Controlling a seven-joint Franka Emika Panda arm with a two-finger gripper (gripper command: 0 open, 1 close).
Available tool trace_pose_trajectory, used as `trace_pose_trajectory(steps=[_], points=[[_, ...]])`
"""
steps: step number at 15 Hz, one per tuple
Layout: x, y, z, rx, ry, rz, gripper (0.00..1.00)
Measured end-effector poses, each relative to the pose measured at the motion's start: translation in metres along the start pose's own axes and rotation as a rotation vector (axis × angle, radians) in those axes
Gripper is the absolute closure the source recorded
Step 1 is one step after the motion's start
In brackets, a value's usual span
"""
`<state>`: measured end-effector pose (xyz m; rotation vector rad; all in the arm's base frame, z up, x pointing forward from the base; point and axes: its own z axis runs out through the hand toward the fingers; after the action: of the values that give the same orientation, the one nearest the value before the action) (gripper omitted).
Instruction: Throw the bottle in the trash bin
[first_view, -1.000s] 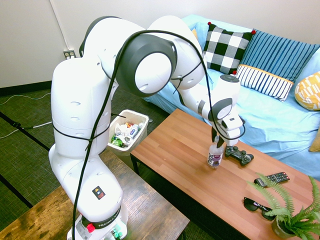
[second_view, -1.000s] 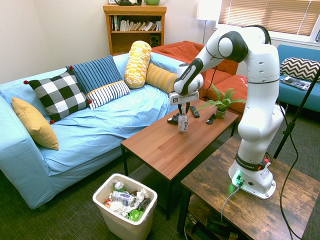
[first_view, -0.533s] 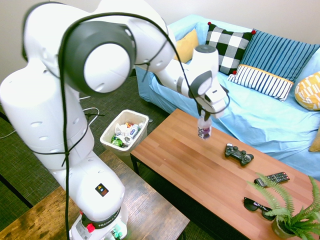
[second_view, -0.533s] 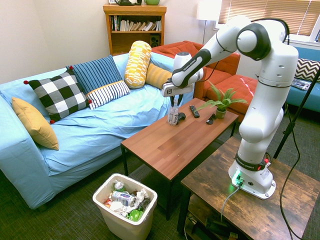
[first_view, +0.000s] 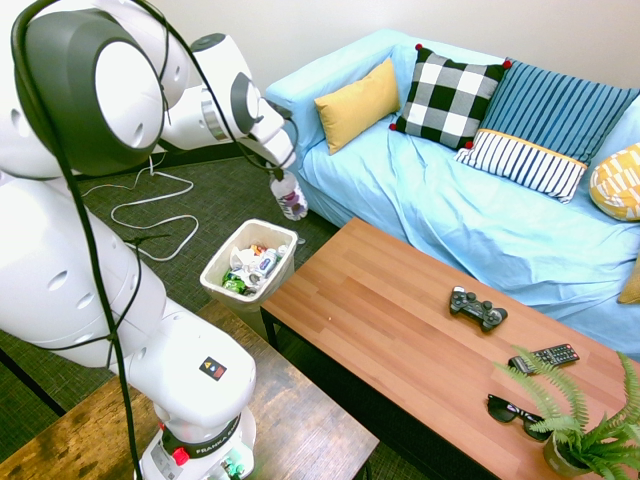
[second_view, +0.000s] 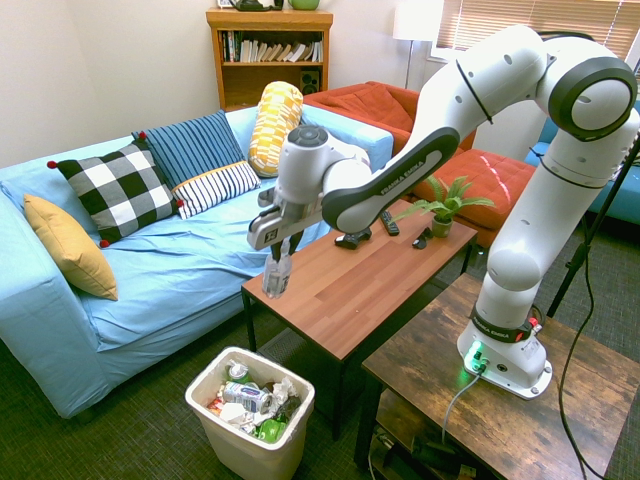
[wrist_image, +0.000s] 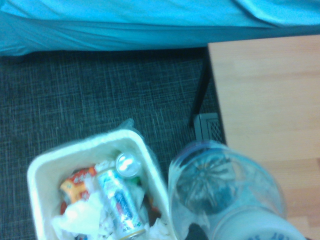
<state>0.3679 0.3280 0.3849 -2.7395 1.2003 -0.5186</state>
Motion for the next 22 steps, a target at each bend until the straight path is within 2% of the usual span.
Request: trace_pose_trajectory(steps=[3,5,6,8,15,22], points=[[-0.068,-0.016,0.036,-0.036,-0.005,-0.049,1.0],[-0.093,-0.023,0.07,-0.063,-0.011,-0.065,1.0],[-0.1,-0.027,0.087,-0.079,-0.017,-0.067,0.0],[-0.106,-0.038,0.107,-0.096,-0.029,-0.065,0.0],[-0.114,-0.049,0.123,-0.109,-0.033,-0.049,0.0],[-0.109,-0.068,0.141,-0.111,-0.057,0.016,0.0]])
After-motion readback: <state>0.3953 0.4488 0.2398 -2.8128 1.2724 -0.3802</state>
